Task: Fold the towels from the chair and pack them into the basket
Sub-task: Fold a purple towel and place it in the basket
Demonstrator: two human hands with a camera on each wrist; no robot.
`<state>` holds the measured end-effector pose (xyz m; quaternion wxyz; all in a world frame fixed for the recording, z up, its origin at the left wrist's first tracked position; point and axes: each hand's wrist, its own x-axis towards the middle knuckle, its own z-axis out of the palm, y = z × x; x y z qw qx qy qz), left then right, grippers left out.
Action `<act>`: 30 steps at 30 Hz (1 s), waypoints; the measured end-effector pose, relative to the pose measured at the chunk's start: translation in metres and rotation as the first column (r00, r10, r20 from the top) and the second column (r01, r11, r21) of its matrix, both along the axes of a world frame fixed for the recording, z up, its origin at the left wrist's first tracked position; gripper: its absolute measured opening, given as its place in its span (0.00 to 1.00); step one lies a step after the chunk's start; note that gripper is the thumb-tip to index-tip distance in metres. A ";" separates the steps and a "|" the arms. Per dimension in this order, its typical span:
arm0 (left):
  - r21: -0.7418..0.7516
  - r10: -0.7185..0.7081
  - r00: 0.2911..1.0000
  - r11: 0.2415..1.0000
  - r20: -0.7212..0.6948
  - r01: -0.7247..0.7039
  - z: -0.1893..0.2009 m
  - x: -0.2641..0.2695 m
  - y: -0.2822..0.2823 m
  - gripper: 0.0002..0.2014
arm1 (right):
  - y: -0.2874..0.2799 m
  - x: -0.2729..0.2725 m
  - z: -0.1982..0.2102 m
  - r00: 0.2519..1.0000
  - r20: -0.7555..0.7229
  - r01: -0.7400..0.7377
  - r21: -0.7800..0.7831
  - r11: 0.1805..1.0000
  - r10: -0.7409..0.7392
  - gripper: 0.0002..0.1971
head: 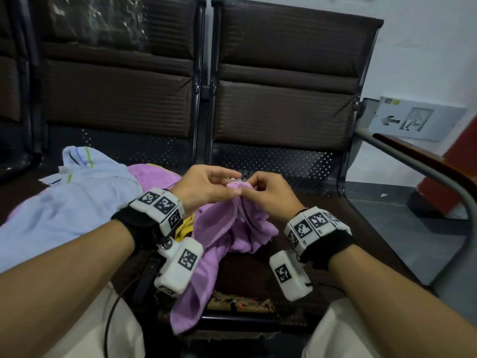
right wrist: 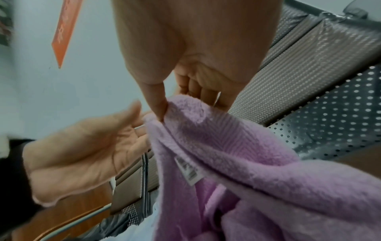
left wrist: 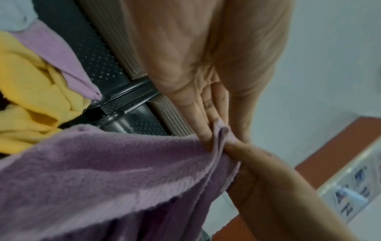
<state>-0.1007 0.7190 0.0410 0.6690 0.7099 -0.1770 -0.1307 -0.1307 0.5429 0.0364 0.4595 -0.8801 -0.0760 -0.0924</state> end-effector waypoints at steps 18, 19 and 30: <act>-0.105 0.414 0.866 0.910 0.280 -0.401 0.014 0.013 0.025 0.19 | -0.055 -0.007 0.003 0.988 -0.090 -0.151 -0.612 0.776 0.121 0.18; -0.135 0.440 0.872 0.898 0.214 -0.419 0.015 0.014 0.025 0.19 | -0.058 -0.008 0.000 0.985 -0.137 -0.169 -0.680 0.713 0.103 0.19; -0.041 0.593 0.804 0.805 0.038 -0.592 0.015 0.024 0.055 0.19 | -0.091 -0.023 -0.005 0.928 -0.284 -0.159 -0.888 0.432 -0.243 0.26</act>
